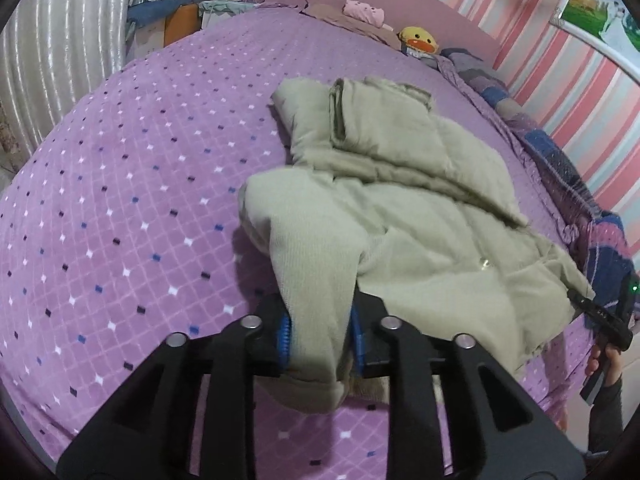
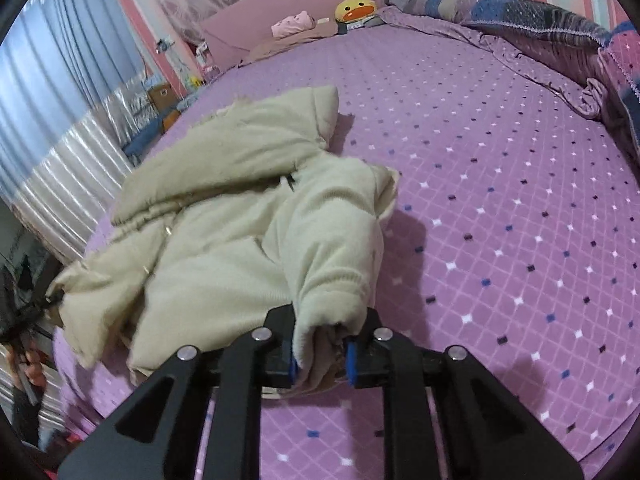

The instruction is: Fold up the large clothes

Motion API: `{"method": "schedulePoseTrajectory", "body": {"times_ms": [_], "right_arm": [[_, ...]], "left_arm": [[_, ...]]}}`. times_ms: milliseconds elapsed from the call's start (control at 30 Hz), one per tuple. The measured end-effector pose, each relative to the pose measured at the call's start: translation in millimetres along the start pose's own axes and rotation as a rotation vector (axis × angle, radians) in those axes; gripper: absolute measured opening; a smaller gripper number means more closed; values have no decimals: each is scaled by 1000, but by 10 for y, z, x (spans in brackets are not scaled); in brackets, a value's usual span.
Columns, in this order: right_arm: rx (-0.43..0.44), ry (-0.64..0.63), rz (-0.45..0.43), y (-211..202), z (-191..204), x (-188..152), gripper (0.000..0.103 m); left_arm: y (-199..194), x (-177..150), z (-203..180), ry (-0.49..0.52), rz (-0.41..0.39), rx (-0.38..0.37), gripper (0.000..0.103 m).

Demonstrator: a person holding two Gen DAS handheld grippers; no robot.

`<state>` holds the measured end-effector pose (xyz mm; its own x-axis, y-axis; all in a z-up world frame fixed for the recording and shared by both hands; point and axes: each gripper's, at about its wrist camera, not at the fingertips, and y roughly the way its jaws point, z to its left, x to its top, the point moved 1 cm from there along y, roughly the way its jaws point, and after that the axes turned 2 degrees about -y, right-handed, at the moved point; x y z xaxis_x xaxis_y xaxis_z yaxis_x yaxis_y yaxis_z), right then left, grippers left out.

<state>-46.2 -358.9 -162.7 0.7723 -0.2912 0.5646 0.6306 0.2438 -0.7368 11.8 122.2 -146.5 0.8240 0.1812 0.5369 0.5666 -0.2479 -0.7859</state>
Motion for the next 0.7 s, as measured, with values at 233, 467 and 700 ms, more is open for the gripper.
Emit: {"method": "schedulePoseTrajectory", "body": {"times_ms": [233,467,700], "right_arm": [[65,52,-56,53,240,561,18],[57,-7,-51,374,563,945,18],[17,1,-72,332,497,796,18]], "left_arm": [[-30,702,-306,-5,-55,-19,20],[312,967,-523,149,40,119,0],[382,482,-61,104,100,138,72]]}}
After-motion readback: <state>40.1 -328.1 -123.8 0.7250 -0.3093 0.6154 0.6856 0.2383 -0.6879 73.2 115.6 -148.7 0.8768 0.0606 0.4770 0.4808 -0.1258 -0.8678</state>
